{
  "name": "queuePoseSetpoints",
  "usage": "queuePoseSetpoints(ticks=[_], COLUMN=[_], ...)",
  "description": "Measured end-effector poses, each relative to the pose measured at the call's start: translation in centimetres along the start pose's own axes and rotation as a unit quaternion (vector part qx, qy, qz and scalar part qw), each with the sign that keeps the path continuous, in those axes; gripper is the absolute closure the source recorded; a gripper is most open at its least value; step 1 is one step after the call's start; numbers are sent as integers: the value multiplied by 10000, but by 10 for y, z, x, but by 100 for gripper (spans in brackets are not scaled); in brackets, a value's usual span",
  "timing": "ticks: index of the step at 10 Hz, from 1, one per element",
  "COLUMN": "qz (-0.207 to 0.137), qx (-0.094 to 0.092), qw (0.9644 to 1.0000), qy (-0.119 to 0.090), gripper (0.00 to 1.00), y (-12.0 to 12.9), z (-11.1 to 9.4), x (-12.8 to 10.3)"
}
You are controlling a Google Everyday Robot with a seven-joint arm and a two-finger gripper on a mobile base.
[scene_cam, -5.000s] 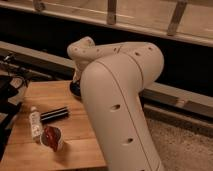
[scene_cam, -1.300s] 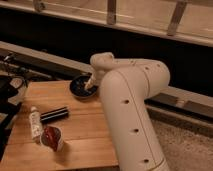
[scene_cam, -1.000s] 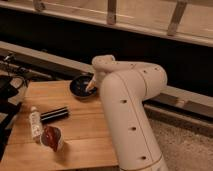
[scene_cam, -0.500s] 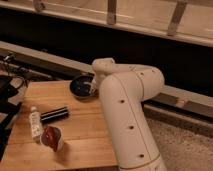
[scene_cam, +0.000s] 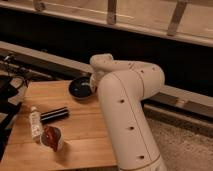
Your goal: Pick up the ceramic bowl
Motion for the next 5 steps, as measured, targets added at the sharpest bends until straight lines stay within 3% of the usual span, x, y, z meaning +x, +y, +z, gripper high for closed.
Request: queuePoseSetpoints(ticks=[5], qz=[-204], qx=[47], qw=[9997], qy=[-87], gripper=[98], y=[18], z=[-32], x=[-2])
